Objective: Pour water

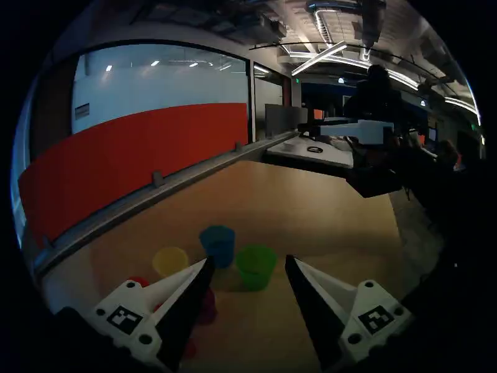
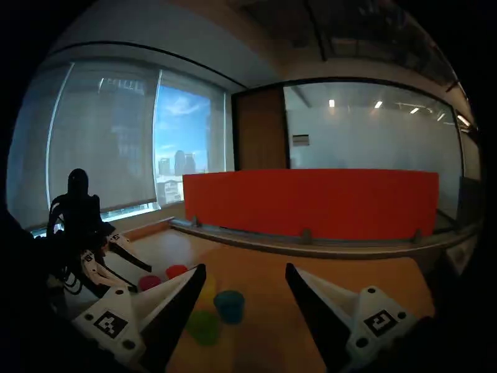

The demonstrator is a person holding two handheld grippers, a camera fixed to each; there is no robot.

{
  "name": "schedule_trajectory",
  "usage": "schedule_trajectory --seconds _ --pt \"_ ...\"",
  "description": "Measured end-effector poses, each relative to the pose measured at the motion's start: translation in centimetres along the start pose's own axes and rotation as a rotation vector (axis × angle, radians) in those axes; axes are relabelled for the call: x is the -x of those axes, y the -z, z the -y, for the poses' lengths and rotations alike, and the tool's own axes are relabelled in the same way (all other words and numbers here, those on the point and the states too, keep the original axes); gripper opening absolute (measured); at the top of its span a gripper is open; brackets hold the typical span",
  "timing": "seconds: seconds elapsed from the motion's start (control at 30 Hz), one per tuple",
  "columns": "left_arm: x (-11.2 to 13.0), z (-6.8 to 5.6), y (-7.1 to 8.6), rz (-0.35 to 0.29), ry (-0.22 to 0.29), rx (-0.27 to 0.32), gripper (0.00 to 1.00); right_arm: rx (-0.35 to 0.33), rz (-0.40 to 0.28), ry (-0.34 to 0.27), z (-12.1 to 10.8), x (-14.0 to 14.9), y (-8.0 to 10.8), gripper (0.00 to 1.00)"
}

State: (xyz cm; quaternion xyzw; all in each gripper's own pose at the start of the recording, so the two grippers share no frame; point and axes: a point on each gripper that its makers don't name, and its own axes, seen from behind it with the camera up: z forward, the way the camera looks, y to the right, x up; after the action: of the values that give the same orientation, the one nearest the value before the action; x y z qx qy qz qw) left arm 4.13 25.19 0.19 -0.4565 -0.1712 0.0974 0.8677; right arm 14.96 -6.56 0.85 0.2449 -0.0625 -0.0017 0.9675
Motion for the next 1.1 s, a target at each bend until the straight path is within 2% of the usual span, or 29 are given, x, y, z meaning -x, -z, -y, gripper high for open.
schedule_trajectory --seconds 0.47,0.8,1.1 --pt "3.4 0.0 -3.1 0.124 -0.027 0.004 0.84 0.002 0.005 0.002 -0.5 0.6 -0.4 0.99" --pt "5.3 0.4 -5.1 0.198 -0.041 -0.01 0.84 0.007 0.01 0.001 -1.1 1.3 -0.4 0.99" --pt "6.7 -0.5 -6.9 0.248 -0.054 0.004 0.84 0.012 0.01 -0.001 -1.5 1.2 -0.3 0.99"
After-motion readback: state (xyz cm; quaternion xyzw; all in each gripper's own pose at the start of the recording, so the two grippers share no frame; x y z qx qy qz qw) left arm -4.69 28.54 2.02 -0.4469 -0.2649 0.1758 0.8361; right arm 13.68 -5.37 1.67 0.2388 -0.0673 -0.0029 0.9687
